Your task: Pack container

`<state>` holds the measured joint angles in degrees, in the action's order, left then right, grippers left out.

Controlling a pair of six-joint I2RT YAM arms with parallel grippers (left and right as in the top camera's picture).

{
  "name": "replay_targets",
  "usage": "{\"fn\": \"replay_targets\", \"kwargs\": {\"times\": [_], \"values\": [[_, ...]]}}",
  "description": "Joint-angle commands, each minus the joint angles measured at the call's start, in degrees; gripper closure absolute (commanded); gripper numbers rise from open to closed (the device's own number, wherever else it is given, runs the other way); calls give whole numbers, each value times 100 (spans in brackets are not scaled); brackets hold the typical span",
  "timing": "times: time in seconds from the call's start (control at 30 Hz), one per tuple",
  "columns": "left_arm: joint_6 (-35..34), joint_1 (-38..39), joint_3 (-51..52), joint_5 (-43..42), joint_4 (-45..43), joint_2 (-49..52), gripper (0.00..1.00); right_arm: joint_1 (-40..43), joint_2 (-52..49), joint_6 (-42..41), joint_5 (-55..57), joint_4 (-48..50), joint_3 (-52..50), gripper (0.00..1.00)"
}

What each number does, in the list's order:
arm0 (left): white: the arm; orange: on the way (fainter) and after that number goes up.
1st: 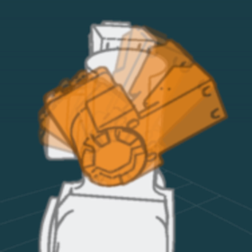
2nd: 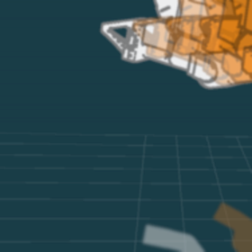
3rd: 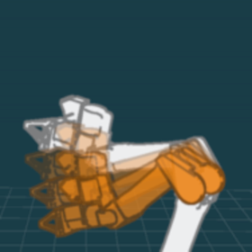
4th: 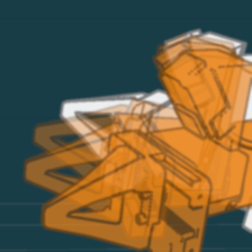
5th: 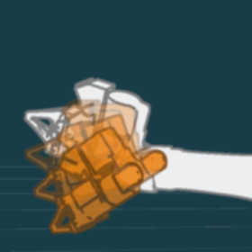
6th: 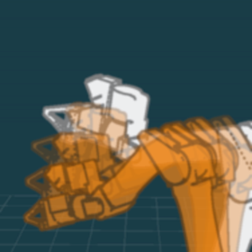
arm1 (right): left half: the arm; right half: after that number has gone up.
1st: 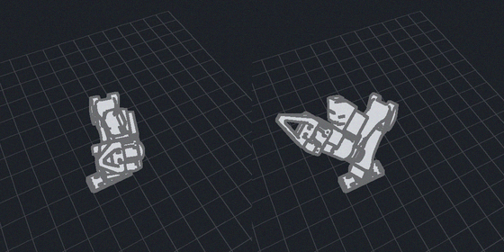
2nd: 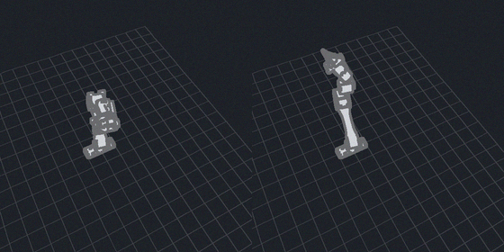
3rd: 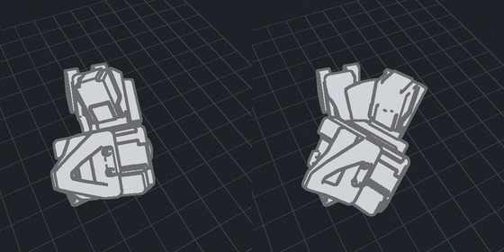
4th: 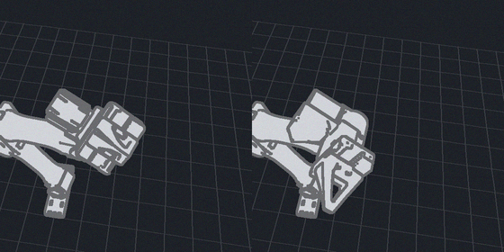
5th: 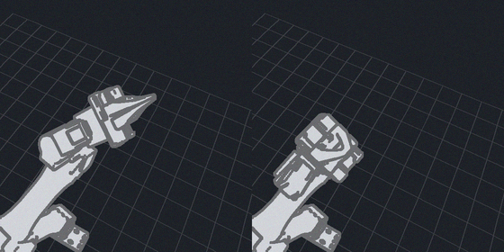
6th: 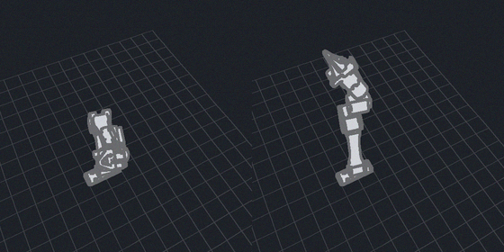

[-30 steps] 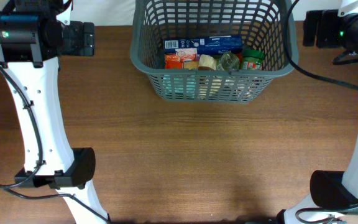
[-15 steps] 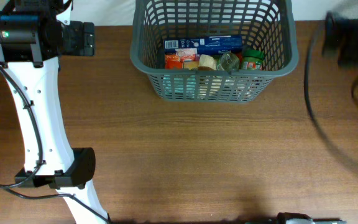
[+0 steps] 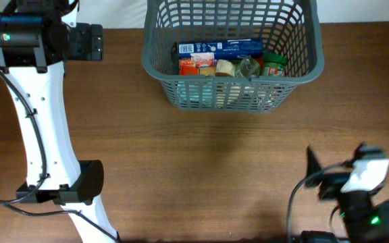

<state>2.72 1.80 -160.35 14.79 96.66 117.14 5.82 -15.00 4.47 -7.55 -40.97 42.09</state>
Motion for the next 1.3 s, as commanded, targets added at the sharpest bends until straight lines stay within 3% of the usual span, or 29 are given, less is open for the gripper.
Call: {"fn": "replay_targets", "kwargs": {"times": [0.0, 0.2, 0.33, 0.83, 1.27], "values": [[-57, -11, -4, -46, 0, -15, 1, 26, 739, -50, -610, 280, -905, 1], [-57, -11, -2, -46, 0, -15, 1, 26, 1272, -50, -1102, 1196, -2223, 1], [-57, -11, -4, -46, 0, -15, 1, 24, 1484, -48, -1110, 1296, -2695, 1], [-57, -11, -4, -46, 0, -13, 1, 20, 1482, -48, -1259, 1294, -3414, 1], [-57, -11, -2, -46, 0, -13, 1, 20, 1482, -48, -1259, 1338, -3427, 1]]}}
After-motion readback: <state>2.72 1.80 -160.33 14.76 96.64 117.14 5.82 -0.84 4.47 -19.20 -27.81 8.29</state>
